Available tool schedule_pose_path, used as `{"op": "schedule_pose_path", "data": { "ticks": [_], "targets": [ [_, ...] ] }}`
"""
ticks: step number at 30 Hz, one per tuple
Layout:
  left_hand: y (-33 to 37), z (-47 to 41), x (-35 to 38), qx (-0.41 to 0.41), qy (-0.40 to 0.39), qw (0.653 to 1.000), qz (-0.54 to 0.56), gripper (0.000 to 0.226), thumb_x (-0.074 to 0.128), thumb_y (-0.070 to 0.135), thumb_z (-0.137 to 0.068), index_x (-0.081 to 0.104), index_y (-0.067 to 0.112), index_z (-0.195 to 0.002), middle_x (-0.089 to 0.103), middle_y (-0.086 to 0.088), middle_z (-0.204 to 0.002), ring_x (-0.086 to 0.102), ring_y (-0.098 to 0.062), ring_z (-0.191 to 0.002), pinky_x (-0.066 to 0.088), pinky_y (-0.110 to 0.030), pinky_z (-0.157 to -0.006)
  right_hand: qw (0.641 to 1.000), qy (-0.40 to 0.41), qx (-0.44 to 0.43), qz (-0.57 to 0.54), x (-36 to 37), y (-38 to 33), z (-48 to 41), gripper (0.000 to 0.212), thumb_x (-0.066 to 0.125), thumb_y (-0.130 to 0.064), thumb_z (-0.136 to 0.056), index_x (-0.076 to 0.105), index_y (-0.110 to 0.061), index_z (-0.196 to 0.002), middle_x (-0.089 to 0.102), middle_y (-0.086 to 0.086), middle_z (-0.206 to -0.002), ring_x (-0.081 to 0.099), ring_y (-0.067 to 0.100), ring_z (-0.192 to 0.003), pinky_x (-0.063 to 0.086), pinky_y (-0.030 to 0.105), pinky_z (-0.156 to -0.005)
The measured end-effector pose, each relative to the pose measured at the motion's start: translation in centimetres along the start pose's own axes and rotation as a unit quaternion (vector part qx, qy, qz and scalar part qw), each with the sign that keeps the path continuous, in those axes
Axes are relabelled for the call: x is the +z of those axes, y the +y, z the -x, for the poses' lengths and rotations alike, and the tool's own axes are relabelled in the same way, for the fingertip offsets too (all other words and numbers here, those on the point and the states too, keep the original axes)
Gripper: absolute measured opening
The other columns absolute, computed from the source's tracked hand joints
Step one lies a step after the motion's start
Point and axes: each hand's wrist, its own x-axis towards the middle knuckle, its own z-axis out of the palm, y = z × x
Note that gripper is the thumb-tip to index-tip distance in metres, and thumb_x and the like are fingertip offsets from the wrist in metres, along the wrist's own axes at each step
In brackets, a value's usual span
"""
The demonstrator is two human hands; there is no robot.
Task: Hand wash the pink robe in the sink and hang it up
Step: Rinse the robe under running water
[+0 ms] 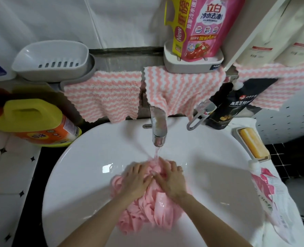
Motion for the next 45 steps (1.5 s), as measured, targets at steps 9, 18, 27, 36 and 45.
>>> {"op": "schedule_pose_path", "data": {
  "ticks": [9,18,27,36,45],
  "targets": [
    [1.5,2.7,-0.3,-0.032,0.005,0.996,0.084,0.058,0.027,0.063,-0.081,0.064,0.027,-0.107,0.052,0.011,-0.11,0.05,-0.01,-0.11,0.035,-0.017,-0.081,0.986,0.026,0.009,-0.165,-1.4,-0.7,4.3,0.053,0.033,-0.068,-0.086,0.067,-0.03,-0.073,0.06,-0.011,-0.084,0.057,0.011,-0.084,0.046,0.034,-0.084],
    [-0.1,5.9,7.7,0.058,0.247,0.959,-0.124,0.046,0.047,0.035,-0.078,0.062,0.017,-0.117,0.061,-0.009,-0.123,0.051,-0.026,-0.113,0.037,-0.046,-0.095,0.972,0.131,-0.142,0.131,5.3,3.1,4.7,0.047,0.014,-0.053,-0.099,0.048,-0.031,-0.123,0.061,0.005,-0.125,0.062,0.035,-0.097,0.052,0.048,-0.077],
    [-1.1,1.1,8.0,0.097,0.31,0.925,-0.196,0.016,0.047,0.026,-0.081,0.049,0.018,-0.094,0.063,-0.008,-0.086,0.056,-0.027,-0.077,0.037,-0.039,-0.071,0.961,0.193,-0.143,0.137,5.4,2.6,0.6,0.033,0.04,-0.038,-0.089,0.067,-0.02,-0.088,0.065,0.003,-0.086,0.06,0.024,-0.071,0.053,0.035,-0.06],
    [0.0,-2.6,1.9,-0.028,0.057,0.997,0.046,0.034,0.041,0.047,-0.09,0.052,0.024,-0.112,0.066,0.001,-0.086,0.065,-0.021,-0.078,0.05,-0.033,-0.072,0.998,0.043,0.011,0.05,1.5,-0.7,-3.0,0.037,0.031,-0.039,-0.1,0.059,-0.026,-0.08,0.065,0.0,-0.07,0.063,0.021,-0.068,0.036,0.028,-0.058],
    [-1.8,3.7,0.5,0.028,0.113,0.99,-0.078,0.046,0.044,0.064,-0.066,0.067,0.028,-0.084,0.055,0.0,-0.109,0.058,-0.024,-0.092,0.043,-0.035,-0.074,0.983,0.077,-0.115,0.12,-2.6,0.4,2.6,0.037,0.041,-0.054,-0.083,0.061,-0.029,-0.065,0.054,-0.007,-0.072,0.055,0.024,-0.081,0.039,0.032,-0.07]
  ]
}}
